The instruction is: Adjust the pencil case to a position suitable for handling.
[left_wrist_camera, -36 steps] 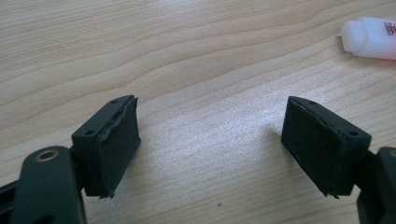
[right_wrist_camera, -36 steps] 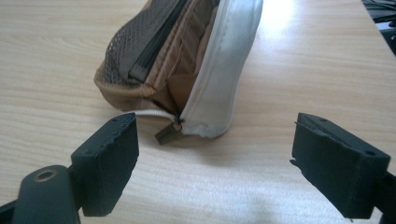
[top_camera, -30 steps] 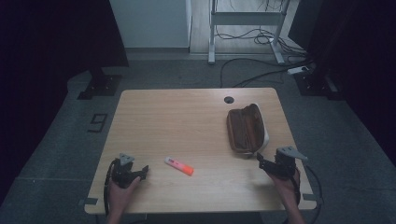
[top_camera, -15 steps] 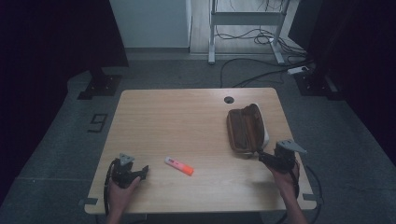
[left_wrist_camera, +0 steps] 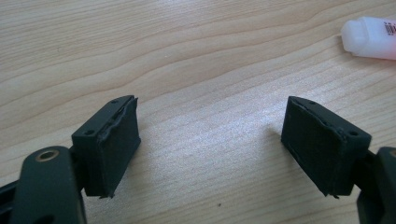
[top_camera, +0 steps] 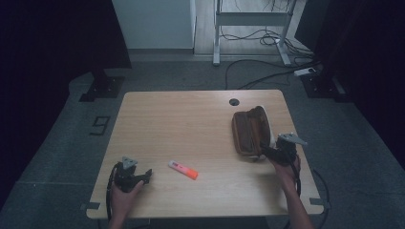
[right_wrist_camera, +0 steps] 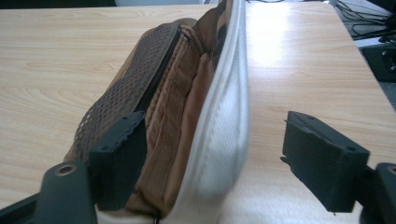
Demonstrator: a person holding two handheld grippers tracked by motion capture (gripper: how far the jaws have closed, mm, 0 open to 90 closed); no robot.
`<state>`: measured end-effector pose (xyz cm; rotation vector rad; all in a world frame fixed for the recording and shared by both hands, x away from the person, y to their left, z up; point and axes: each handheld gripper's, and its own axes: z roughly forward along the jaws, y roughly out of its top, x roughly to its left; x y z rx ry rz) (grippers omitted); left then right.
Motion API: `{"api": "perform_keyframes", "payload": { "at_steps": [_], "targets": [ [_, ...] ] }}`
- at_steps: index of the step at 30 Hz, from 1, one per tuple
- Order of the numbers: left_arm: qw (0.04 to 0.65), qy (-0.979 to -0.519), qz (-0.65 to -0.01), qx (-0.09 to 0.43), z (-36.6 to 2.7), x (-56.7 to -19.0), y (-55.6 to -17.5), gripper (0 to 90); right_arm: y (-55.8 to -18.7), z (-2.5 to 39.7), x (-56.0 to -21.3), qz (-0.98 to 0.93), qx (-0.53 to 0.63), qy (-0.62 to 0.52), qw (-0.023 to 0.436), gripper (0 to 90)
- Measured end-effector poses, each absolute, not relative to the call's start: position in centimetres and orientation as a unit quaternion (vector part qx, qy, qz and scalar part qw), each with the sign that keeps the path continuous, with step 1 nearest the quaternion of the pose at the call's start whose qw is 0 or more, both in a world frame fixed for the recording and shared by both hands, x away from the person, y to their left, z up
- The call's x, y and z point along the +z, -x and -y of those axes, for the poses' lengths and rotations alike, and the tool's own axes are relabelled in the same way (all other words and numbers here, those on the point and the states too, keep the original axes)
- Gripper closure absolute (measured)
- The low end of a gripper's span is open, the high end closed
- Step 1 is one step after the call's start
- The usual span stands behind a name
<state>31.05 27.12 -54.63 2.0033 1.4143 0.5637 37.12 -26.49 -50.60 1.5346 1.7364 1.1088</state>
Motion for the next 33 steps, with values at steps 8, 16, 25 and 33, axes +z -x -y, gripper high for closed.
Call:
{"api": "perform_keyframes", "payload": {
  "at_steps": [8, 16, 25, 33],
  "targets": [
    [0.308, -0.758, -0.535, 0.213, -27.1, -54.6, -31.1, 19.1, -38.6, 26.5, -51.8, -0.656, 0.406, -0.576, 0.271, 33.5],
    [0.308, -0.757, -0.535, 0.213, -27.1, -54.6, -31.1, 19.1, -39.4, 26.4, -52.7, -0.655, 0.414, -0.58, 0.252, 56.9],
    [0.308, -0.758, -0.535, 0.213, -27.1, -54.6, -31.1, 18.7, -39.7, 27.6, -52.9, -0.639, 0.417, -0.601, 0.238, 75.9],
    [0.308, -0.758, -0.535, 0.213, -27.1, -54.6, -31.1, 18.7, -39.6, 28.1, -52.7, -0.634, 0.419, -0.604, 0.242, 81.8]
  ]
}}
